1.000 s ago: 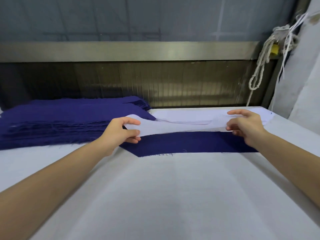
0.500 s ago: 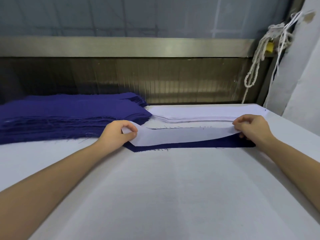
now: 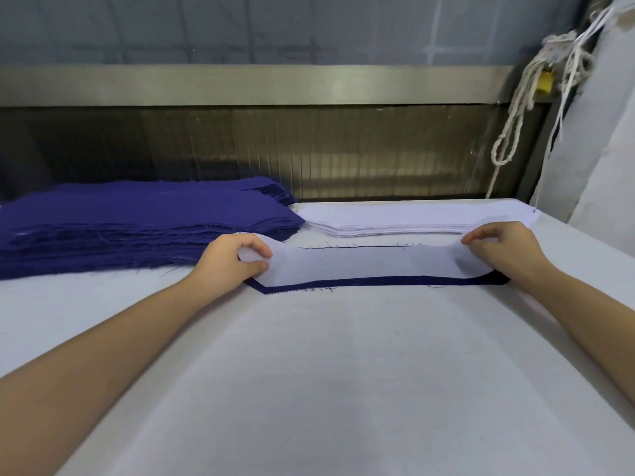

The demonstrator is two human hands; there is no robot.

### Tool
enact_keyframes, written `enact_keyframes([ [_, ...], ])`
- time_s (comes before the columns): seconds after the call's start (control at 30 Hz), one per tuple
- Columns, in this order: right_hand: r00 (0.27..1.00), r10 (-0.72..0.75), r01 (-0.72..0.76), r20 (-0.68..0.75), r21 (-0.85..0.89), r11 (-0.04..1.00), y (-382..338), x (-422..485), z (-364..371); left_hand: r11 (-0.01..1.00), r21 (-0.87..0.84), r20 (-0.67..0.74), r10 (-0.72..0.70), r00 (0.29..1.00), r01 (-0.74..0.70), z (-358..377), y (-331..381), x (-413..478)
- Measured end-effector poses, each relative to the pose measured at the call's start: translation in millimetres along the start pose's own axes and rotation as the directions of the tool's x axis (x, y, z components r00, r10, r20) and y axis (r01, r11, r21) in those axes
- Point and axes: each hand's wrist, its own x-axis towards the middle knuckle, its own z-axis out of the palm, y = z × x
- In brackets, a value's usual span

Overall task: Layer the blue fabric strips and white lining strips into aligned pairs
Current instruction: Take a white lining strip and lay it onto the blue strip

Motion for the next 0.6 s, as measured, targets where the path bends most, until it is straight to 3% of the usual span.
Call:
enact_keyframes([
  [0.2,1.000,-0.002,0.003,0.009,-0.083,0.997,2.3,0.7,-3.4,0.992,-0.120,-0.019,-0.032,0.999,0.030,-0.4,-0.1,-1.2],
  [0.6,0.997,0.041,-0.027,0.066,-0.202,0.979,4.4,5.3,-7.5,0.999,-0.054,0.021,-0.002,1.000,0.003,-0.1,3.2,-2.5],
])
